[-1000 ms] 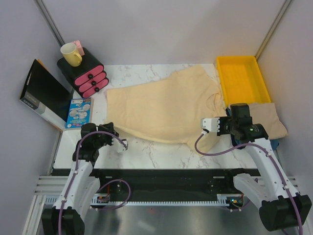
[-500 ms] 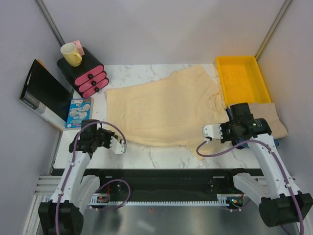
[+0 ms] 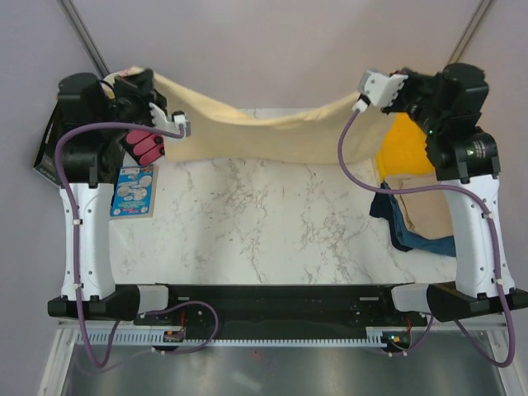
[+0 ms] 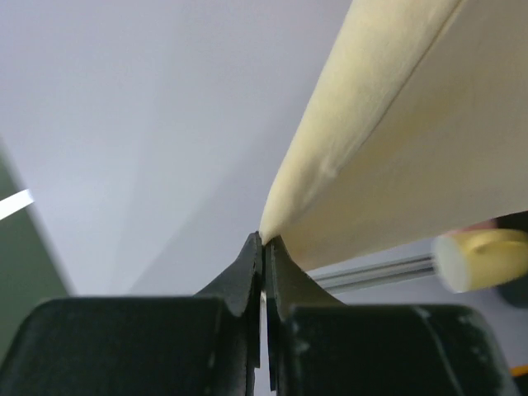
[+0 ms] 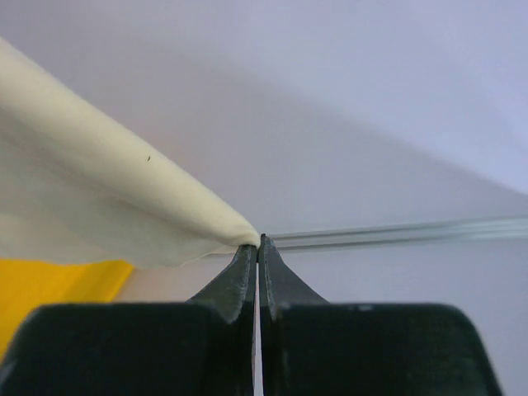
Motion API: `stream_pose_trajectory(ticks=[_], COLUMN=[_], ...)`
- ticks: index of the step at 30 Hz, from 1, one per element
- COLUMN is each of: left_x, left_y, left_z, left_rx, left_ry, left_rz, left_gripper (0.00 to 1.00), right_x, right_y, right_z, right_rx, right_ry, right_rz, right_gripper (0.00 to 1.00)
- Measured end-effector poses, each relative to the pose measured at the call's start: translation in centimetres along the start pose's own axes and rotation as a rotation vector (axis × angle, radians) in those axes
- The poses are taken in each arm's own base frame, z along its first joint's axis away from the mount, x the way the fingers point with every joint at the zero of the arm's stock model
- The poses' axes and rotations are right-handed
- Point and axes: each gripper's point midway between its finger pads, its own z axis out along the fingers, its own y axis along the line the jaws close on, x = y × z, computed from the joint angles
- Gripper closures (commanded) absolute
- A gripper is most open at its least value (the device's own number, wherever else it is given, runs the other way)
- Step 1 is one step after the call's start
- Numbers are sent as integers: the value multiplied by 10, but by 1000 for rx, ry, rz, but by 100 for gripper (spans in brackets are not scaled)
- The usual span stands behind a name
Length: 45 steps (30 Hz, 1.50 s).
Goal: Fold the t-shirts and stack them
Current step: Flatten out the tshirt
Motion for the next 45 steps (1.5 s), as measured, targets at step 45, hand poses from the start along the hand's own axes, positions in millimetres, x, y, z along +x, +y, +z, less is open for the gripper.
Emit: stream_pose_trajectory(ticks=[45], left_x=[79], left_y=[110], left_z=[82], left_rx=[-352], left_ry=[81], left_rz=[143], left_gripper=[98], right_x=[-9], right_y=[-178], right_z=[73], right_rx=[574], right_ry=[21], right_rz=[-205], right_gripper=[100])
